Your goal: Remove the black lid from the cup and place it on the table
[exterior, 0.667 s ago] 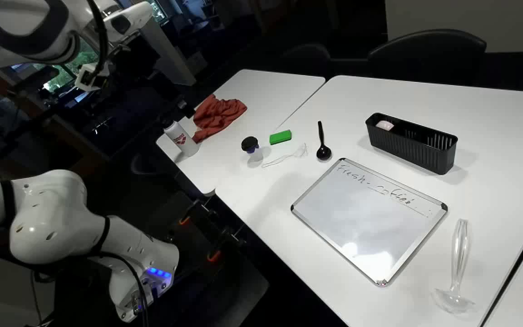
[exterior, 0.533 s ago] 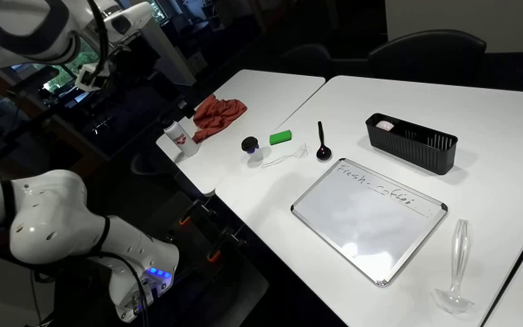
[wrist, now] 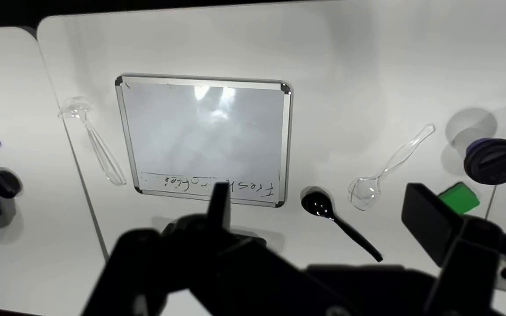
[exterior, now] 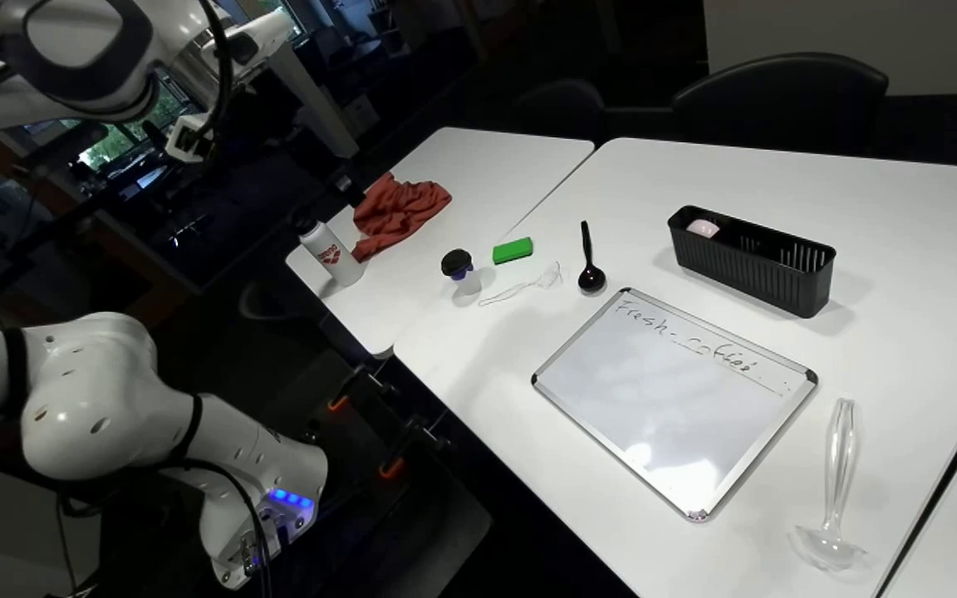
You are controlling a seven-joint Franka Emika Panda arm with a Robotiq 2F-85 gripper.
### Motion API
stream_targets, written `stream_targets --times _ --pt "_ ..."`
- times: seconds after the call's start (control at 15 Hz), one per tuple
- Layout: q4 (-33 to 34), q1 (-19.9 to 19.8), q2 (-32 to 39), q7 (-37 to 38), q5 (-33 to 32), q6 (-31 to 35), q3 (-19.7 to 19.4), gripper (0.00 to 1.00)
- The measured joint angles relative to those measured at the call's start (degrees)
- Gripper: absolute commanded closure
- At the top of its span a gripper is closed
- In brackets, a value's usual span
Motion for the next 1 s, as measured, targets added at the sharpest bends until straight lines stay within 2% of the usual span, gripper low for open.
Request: stream_targets --times 0.27,0.4,0.67,0.8,1.0 --pt "-1.06 5.90 7.20 4.04 1.70 9.58 5.06 0.00" --pt "-1.38 8.62 12.10 4.60 4.10 14.15 6.37 0.00" --pt "-1.12 12.22 22.82 1.12 11.19 21.80 5.60 0.00" --pt "-0.24 12.69 26.20 -1.20 13.86 22.04 5.06 0.00" --pt "0.66 12.88 27.13 -1.79 14.41 21.95 4.80 0.00"
